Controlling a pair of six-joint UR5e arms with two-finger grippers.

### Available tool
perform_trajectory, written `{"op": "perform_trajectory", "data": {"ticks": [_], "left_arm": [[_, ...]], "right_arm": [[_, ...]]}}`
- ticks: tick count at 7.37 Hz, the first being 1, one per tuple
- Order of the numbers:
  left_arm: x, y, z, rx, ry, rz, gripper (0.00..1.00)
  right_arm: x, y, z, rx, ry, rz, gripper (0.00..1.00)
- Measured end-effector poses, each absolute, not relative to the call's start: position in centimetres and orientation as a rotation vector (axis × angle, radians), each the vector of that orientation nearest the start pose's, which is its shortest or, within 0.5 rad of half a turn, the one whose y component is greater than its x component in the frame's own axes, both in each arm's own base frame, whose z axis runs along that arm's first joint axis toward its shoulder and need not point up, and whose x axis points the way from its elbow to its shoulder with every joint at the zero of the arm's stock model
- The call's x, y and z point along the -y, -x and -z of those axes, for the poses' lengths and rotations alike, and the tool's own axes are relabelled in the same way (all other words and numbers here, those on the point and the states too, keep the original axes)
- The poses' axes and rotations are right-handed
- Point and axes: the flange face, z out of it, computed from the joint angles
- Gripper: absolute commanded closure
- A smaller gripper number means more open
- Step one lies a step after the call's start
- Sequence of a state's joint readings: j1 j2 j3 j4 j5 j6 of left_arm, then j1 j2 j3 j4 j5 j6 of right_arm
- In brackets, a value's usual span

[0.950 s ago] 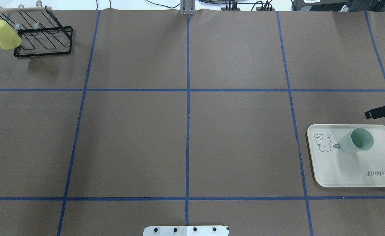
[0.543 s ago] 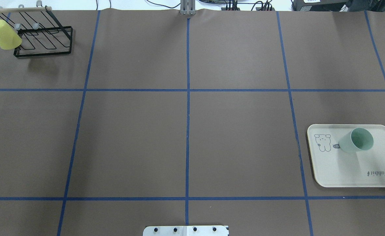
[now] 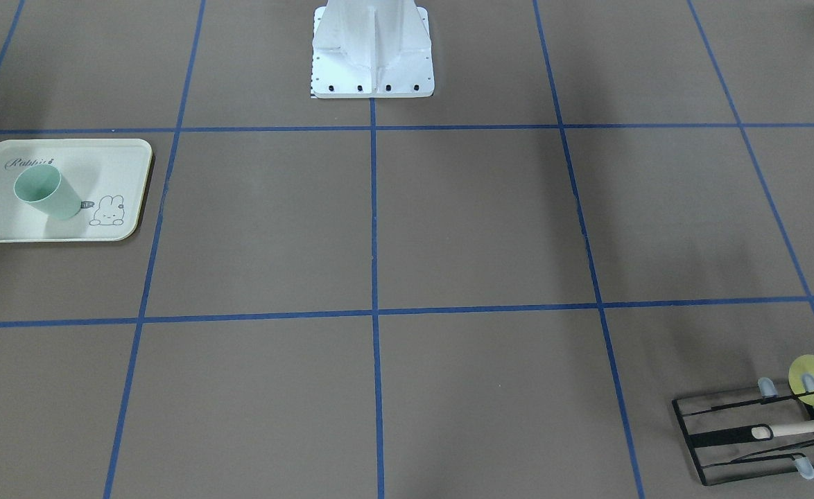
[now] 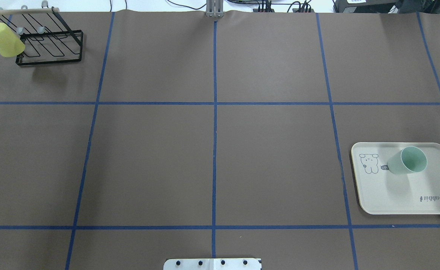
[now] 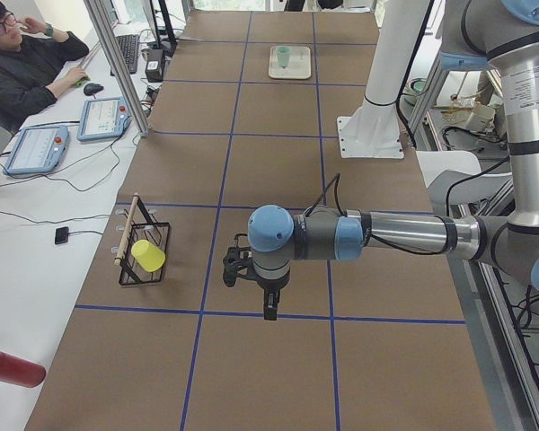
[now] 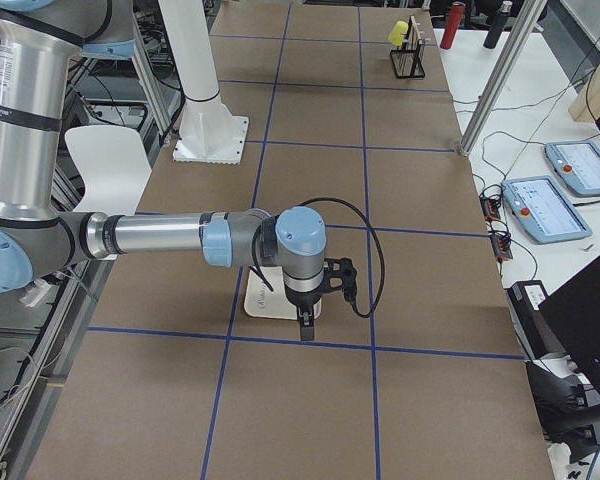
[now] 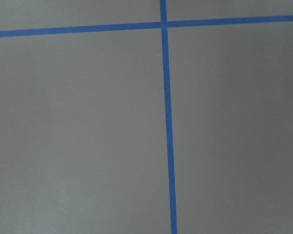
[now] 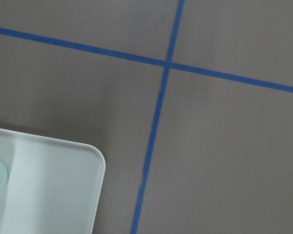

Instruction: Left arm grabs green cup and hands to right arm on tray

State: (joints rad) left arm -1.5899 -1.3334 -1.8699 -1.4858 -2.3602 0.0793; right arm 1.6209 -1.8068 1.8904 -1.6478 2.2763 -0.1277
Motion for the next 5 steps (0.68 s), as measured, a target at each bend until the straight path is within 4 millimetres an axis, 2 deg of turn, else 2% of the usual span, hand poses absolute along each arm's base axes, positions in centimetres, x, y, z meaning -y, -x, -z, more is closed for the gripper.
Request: {"op": "perform_trajectory", "data": {"ticks": [2, 5], "left_arm": [[39.02, 7.1, -62.23, -0.789, -0.02, -0.046, 0.0], [38.95, 7.15, -61.88, -0.794, -0.024, -0.05, 0.0]], "right_arm": [[38.09, -9.44, -61.91, 0.705, -0.06, 0.059, 0.0], [38.1, -9.46, -62.14, 0.704, -0.055, 0.05, 0.0]]}}
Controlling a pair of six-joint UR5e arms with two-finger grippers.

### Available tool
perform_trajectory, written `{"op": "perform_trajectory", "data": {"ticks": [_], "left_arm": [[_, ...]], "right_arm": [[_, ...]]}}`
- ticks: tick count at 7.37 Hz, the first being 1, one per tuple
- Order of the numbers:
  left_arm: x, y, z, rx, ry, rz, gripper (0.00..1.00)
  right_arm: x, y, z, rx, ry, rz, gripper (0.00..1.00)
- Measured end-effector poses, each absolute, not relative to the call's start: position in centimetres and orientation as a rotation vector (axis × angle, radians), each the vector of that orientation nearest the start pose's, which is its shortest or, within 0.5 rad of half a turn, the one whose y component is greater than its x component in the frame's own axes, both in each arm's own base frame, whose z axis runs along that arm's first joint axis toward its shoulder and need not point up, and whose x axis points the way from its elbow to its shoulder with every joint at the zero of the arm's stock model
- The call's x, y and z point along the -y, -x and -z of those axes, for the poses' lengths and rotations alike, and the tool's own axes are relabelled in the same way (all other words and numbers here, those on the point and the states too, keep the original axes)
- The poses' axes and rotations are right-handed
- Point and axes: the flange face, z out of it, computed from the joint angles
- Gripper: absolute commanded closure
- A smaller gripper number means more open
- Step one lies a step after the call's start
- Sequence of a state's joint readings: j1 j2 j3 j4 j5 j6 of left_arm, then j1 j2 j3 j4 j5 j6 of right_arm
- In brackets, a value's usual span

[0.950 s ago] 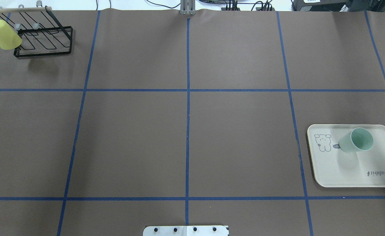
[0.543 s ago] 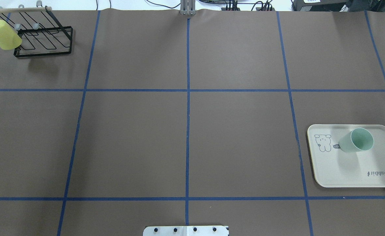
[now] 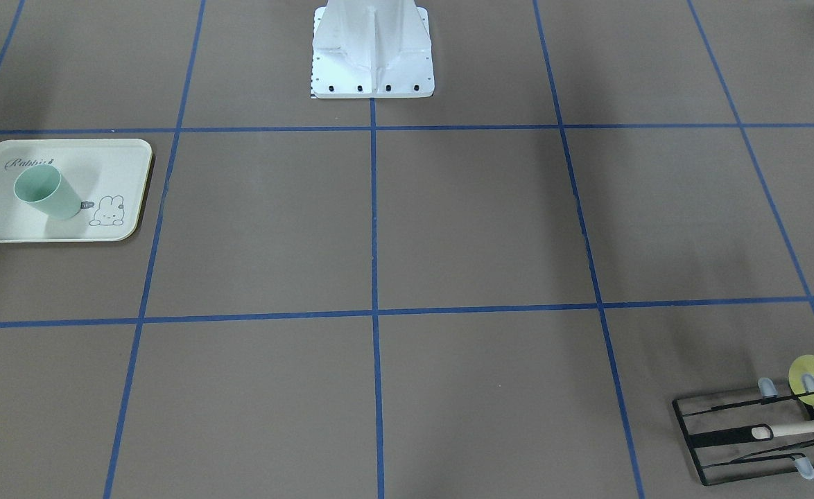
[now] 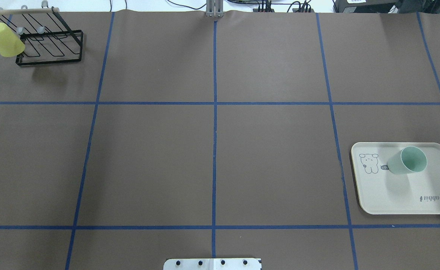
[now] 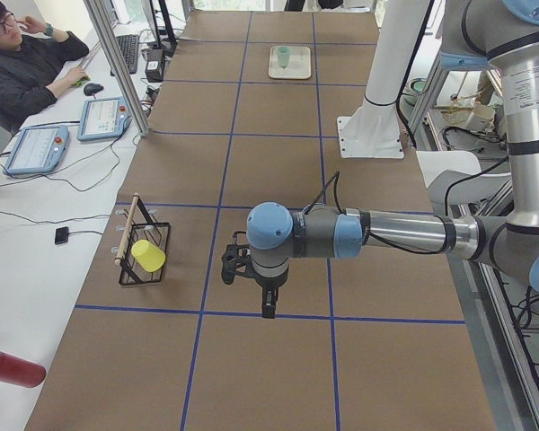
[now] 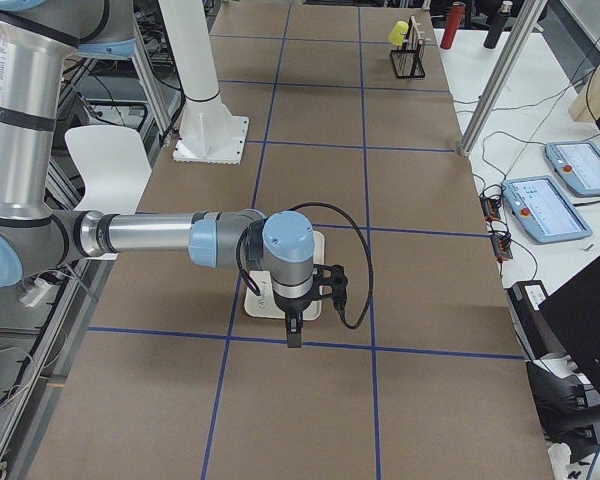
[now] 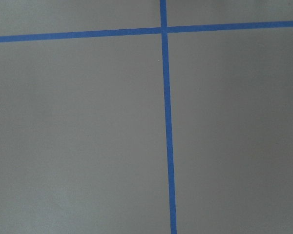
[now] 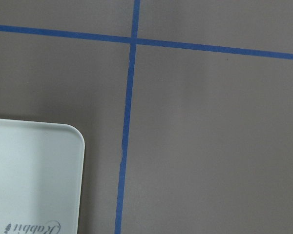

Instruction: Left arm grabs green cup and hands to right arm on tray

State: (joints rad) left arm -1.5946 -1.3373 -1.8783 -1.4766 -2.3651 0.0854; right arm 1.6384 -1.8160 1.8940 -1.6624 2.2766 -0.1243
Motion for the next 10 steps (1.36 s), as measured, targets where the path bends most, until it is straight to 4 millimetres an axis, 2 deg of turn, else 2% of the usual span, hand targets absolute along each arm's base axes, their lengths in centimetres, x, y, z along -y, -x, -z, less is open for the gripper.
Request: {"op": "perform_trajectory", "data": {"ticks": [10], "left_arm": [[38.65, 7.19, -61.47, -0.8, -0.039, -0.055, 0.0]], "right_arm": [[38.3, -9.24, -62.25, 0.704, -0.054, 0.054, 0.0]]}}
